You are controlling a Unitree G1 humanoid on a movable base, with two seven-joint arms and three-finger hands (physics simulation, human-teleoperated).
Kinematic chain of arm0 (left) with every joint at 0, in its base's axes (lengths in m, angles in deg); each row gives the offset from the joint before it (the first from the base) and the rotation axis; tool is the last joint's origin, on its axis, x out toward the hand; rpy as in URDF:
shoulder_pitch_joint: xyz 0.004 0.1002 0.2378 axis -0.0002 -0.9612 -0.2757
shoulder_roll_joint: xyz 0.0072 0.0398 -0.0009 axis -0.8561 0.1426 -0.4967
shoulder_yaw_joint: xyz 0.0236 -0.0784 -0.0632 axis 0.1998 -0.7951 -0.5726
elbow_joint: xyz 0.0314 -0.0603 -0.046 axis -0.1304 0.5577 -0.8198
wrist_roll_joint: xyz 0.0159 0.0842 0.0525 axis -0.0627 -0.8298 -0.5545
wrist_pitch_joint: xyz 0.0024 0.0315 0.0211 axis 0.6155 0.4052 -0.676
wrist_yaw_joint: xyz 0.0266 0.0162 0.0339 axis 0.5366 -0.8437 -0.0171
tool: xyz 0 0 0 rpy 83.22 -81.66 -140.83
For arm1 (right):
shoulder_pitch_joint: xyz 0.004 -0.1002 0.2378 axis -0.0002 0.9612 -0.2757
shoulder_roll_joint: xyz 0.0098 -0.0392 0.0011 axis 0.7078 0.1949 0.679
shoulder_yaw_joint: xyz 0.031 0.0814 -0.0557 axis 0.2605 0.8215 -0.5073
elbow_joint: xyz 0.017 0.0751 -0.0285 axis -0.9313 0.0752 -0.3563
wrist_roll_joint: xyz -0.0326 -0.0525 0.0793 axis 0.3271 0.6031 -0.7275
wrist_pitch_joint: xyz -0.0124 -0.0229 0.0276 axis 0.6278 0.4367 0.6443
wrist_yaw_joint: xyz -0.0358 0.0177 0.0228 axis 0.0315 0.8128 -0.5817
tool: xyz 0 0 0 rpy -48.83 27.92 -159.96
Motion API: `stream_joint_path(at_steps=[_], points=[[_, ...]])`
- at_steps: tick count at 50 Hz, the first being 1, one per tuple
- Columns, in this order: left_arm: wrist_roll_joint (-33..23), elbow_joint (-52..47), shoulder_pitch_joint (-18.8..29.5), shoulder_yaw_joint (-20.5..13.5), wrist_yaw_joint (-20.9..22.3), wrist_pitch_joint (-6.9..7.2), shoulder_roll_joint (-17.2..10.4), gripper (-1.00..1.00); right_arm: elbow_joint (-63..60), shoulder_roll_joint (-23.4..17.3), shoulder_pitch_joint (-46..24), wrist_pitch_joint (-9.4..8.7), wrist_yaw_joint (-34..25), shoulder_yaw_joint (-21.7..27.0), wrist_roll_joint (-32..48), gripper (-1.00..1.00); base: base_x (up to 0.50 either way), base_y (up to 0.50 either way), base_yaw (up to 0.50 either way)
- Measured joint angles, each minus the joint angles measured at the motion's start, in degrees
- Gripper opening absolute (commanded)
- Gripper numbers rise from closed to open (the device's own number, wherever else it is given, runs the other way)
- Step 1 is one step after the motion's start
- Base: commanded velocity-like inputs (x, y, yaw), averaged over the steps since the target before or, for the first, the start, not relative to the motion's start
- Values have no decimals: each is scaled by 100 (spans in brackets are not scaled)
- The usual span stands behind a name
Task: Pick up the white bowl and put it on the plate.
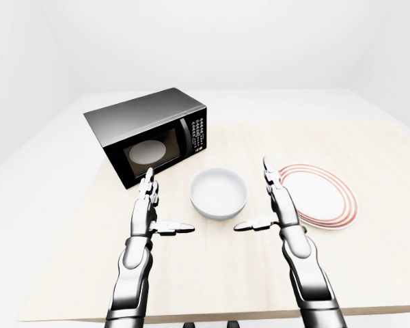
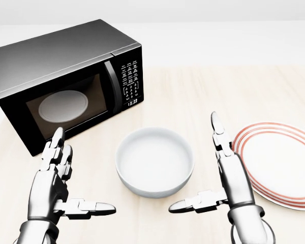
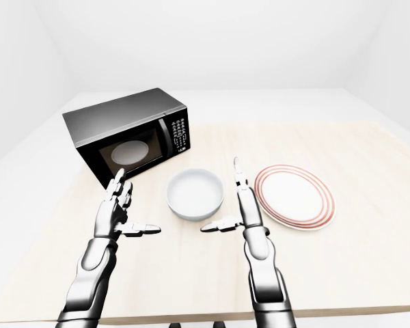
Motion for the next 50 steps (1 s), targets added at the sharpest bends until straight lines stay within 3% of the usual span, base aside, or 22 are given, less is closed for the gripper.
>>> stream_joint_path(at_steps=[13, 27, 36, 50], points=[[-5, 34, 10, 0, -3, -20, -1, 100, -187, -125, -128, -121, -528, -70, 1054, 100, 0, 0, 0], [-11, 66, 21, 9, -5, -41, 1, 100, -699, -223, -29, -259, -1529, -157, 2134, 100, 0, 0, 0], [-12, 75, 16, 14, -2, -53, 3, 100, -1089, -247, 46, -234, -2165, -225, 2782, 100, 0, 0, 0], [-9, 57, 5, 19, 8, -44, 5, 100, -1257, -222, -87, -48, -2711, -329, 3588, 100, 0, 0, 0]])
